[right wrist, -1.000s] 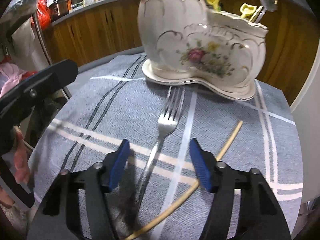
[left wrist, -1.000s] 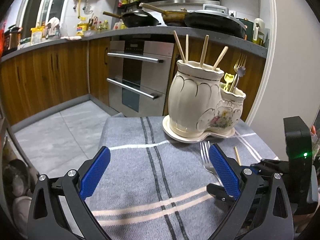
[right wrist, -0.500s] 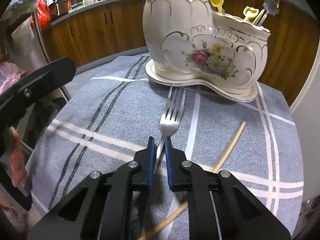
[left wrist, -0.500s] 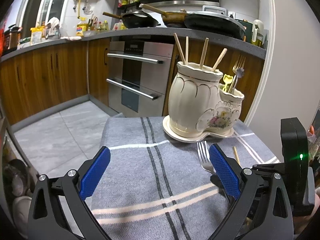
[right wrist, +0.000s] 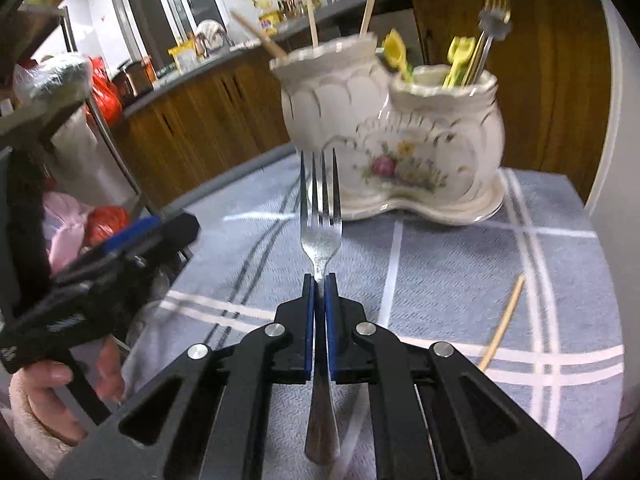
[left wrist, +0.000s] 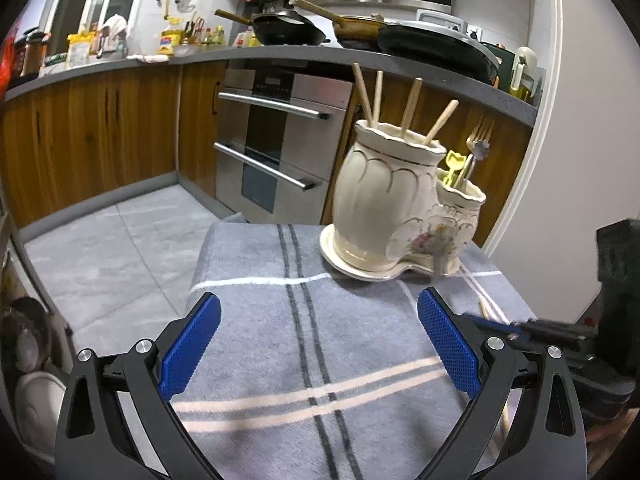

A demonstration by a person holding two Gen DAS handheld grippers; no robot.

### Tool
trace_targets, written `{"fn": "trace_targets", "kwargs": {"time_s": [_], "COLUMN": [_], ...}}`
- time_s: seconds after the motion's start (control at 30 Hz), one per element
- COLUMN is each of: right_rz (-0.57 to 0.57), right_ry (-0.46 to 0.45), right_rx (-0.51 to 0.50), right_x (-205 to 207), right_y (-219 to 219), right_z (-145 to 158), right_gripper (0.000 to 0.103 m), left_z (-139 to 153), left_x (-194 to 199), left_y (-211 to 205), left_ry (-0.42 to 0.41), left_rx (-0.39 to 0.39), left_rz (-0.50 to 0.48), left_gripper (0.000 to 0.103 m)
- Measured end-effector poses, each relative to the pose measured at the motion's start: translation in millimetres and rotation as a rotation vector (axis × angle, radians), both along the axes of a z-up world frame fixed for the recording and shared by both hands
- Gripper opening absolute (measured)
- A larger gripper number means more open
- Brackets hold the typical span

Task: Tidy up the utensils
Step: 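Grasp the last chopstick with the left tool while the right tool lifts the fork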

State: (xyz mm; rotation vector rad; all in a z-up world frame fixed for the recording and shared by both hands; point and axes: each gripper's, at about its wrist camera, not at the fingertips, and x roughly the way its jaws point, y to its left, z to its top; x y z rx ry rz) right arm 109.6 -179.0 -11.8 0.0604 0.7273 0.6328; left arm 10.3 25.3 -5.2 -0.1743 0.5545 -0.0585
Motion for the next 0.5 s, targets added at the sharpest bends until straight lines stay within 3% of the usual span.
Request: {"fn": "trace_targets", "kwargs": {"time_s": [0.2, 0.37, 0.5], "right_rz": [-0.067, -0.177, -0.225], "right_ry": [-0.111, -0.223, -0.245], "right_rx": [0.08, 0.08, 0.073], "right_x": [-11, -14, -13], "right_y": [-41, -76, -100], "right_z": [33, 52, 56], "right_gripper": [0.005, 0.005, 0.005], "left_z": [3, -1, -9], "left_x": [-1, 3, 11], "left_y": [-30, -63, -96], "left_ry": [0.017, 0.05, 0.113], "left_rx": [0.065, 0.09, 0.085], "left_rz": [-0.029, -0.087, -0.169], "left_gripper": [0.098, 0.098, 0.098]}}
